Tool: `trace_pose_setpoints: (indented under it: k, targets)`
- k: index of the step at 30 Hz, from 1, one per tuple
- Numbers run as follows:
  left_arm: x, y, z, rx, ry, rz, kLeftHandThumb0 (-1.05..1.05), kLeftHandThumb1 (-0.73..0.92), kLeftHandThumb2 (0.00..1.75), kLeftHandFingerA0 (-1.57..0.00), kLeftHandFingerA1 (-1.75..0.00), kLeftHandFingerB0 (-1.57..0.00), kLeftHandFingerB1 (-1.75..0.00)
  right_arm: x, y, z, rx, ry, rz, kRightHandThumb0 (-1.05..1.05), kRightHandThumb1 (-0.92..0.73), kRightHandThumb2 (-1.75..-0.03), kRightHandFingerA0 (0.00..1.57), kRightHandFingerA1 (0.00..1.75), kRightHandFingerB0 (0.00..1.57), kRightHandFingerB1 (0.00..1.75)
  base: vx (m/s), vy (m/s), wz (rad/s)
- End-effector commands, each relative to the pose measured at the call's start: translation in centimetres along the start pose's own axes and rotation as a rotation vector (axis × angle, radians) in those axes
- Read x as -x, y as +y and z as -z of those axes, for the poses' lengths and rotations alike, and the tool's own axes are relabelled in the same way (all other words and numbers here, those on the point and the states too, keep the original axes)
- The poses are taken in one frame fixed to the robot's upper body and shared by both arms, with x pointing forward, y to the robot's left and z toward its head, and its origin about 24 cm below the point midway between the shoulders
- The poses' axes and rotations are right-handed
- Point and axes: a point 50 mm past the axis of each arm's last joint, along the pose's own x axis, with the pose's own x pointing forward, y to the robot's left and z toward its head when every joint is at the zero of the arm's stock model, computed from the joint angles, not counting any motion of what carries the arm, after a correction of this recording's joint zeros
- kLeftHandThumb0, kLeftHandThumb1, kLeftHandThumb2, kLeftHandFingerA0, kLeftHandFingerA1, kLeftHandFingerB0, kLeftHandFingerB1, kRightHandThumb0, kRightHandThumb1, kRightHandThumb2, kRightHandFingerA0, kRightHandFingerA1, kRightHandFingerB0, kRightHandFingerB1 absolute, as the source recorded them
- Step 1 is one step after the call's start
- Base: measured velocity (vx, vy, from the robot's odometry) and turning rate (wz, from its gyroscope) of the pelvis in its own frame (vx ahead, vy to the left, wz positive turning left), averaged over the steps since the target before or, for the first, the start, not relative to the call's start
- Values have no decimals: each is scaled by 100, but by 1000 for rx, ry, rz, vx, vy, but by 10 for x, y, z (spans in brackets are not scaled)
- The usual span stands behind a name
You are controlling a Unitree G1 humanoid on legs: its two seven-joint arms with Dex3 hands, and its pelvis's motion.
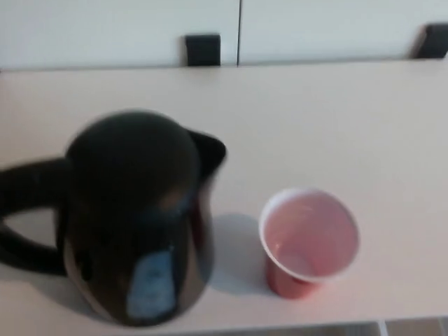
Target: The robot walk towards a table in front and uses its left hand to pick up the pot from the base and pour water to the cup on the right hand side
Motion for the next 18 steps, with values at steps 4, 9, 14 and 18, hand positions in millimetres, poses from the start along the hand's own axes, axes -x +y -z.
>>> trace_pose_setpoints:
  k: [4, 9, 14, 18]
  targets:
    - [3, 6, 4, 25, 28, -13, 8, 55, 56, -45, -42, -36, -37, 2, -5, 0, 15, -15, 6, -20, -59, -57, 41, 45, 32, 43, 88, 62, 4]
    - [1, 5, 1, 20, 22, -18, 8, 55, 56, -45, -42, -38, -37, 0, -3, -2, 22, -13, 10, -18, -60, -57, 43, 46, 33, 42, 0, -26, 1]
    - [0, 5, 1, 33, 24, -22, 8, 55, 56, -46, -42, -38, -37, 0, -3, -4, 7, -20, 8, -17, -60, -57, 42, 45, 32, 42, -82, -143, -9]
    - [0, 4, -1, 34, 16, -14, 8, 55, 56, -47, -42, -38, -37, -1, -2, -4, 4, -19, 12, -18, -59, -57, 44, 46, 33, 42, -99, -83, -2]
